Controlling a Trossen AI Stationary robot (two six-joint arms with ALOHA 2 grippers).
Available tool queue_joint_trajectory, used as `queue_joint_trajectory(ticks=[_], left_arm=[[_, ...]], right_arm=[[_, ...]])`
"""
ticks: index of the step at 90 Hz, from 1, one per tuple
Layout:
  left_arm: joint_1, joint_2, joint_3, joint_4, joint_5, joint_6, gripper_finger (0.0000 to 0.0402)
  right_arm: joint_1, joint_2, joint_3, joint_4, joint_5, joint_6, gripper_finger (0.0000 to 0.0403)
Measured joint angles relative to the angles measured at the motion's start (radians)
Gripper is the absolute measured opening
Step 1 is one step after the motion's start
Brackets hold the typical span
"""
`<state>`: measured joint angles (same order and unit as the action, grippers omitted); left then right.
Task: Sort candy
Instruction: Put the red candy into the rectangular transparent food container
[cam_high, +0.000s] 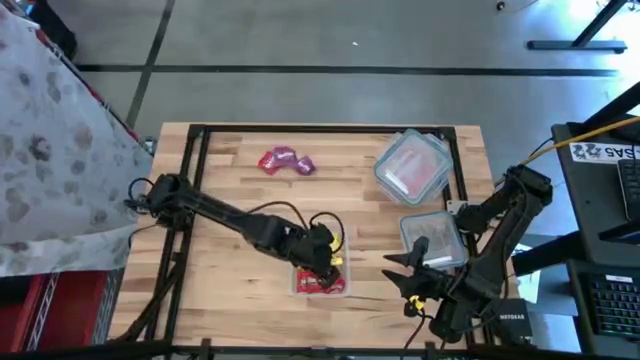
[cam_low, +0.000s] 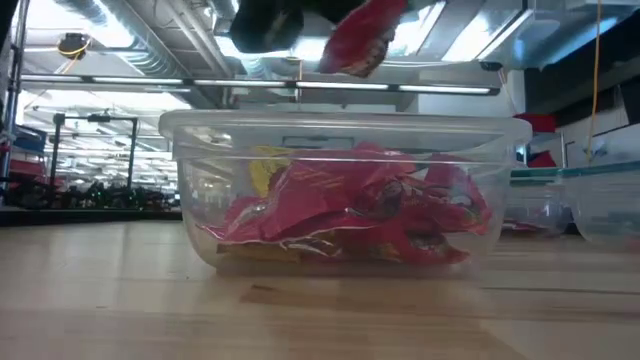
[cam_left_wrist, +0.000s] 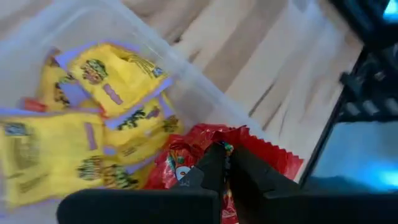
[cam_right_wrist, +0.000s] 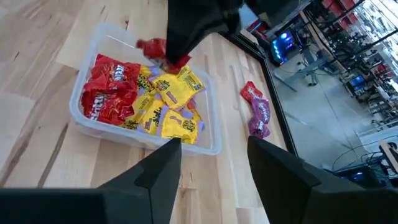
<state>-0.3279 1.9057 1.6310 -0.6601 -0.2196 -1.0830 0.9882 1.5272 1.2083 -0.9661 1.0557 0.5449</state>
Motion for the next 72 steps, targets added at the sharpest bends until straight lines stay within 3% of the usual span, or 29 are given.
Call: queue_joint_trajectory(ticks=[34,47,72], left_arm=[[0.052,0.001,-0.151,0.128,-0.026,-0.109,0.0000],[0.052,0.019,-0.156,0.150,0.014,-0.107,0.0004],[0.055,0.078,-0.157,0.198,0.075,-0.034,0.0078]], right_arm=[[0.000,0.000,0.000,-0.001,0.002,0.000,0.0172],[0.000,0.000,0.000,-0.002,0.007,0.000,0.0172],[0.000,0.000,0.000,-0.001,0.007,0.000,0.0172]])
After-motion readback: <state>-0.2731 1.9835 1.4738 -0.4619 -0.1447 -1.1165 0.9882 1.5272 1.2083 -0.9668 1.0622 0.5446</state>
